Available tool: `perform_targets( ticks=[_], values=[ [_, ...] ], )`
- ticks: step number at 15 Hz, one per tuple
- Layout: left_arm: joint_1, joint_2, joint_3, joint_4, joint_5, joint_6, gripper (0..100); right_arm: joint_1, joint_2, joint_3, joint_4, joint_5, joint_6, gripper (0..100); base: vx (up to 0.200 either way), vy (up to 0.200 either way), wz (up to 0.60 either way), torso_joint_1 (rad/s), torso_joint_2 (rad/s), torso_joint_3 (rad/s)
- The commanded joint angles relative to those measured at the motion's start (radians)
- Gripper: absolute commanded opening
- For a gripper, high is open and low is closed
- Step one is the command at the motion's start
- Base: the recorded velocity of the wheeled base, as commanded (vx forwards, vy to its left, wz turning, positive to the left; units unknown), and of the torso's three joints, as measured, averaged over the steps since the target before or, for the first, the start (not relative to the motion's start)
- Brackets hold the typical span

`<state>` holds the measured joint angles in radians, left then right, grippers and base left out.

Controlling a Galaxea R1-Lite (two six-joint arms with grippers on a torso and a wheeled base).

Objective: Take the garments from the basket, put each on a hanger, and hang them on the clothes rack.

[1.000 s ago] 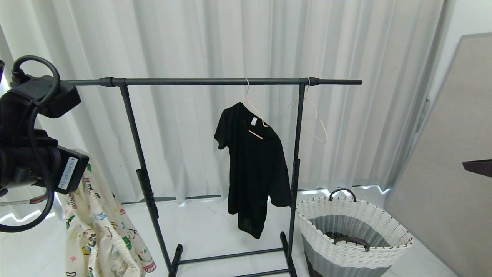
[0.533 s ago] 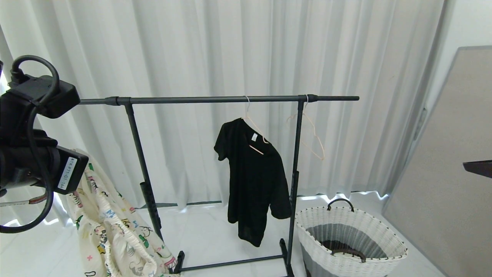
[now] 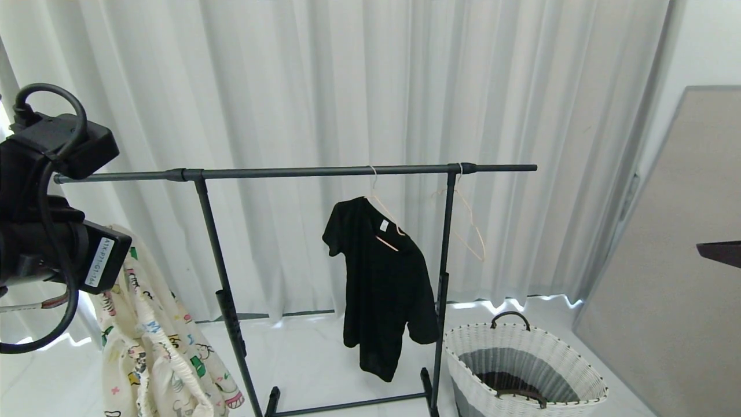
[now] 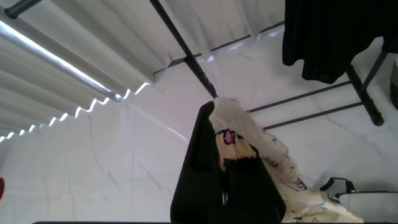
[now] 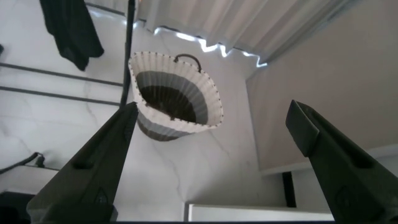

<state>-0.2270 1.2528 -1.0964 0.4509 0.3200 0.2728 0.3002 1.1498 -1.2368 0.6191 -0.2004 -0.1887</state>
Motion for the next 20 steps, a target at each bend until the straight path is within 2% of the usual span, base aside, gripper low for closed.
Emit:
perform_targets(
  ticks=[1, 3, 7, 13, 14, 16, 17, 20],
  values=[
    [0.0, -0.009, 0.009, 0.0, 0.001, 0.0, 0, 0.0, 0.005, 0.034, -0.03, -0.001, -0.003, 100, 0.0, 0.0, 0.6, 0.036, -0.07, -0.041],
    [0.0, -0.012, 0.015, 0.0, 0.001, 0.0, 0, 0.0, 0.004, 0.083, -0.105, -0.002, -0.006, 100, 0.0, 0.0, 0.3, 0.009, -0.01, -0.009],
    [0.002, -0.003, 0.015, 0.0, 0.002, 0.002, 0, -0.007, 0.007, 0.088, -0.118, -0.002, -0.006, 100, 0.0, 0.0, 0.0, 0.0, 0.0, 0.0],
    [0.0, -0.001, 0.035, -0.003, 0.004, -0.001, 0, -0.09, 0.018, 0.097, -0.119, -0.002, -0.005, 100, 0.0, 0.0, 0.0, 0.0, 0.0, 0.0],
    [-0.002, -0.001, 0.036, -0.023, 0.002, -0.001, 0, -0.127, 0.028, 0.097, -0.125, -0.001, -0.003, 100, 0.0, 0.0, 0.0, 0.0, 0.0, 0.0],
    [-0.003, 0.0, 0.039, -0.063, 0.001, 0.0, 0, -0.168, 0.041, 0.097, -0.148, 0.004, 0.0, 100, 0.2, 0.0, 0.0, 0.0, 0.0, 0.002],
    [-0.018, 0.002, 0.039, -0.073, 0.001, 0.003, 0, -0.21, 0.056, 0.112, -0.196, 0.015, 0.002, 100, 0.2, 0.0, 0.0, 0.002, 0.0, 0.002],
    [-0.058, 0.0, 0.039, -0.073, 0.002, 0.003, 0, -0.234, 0.061, 0.132, -0.249, 0.108, -0.003, 100, 0.2, 0.0, 0.0, -0.005, 0.0, 0.007]
  ],
)
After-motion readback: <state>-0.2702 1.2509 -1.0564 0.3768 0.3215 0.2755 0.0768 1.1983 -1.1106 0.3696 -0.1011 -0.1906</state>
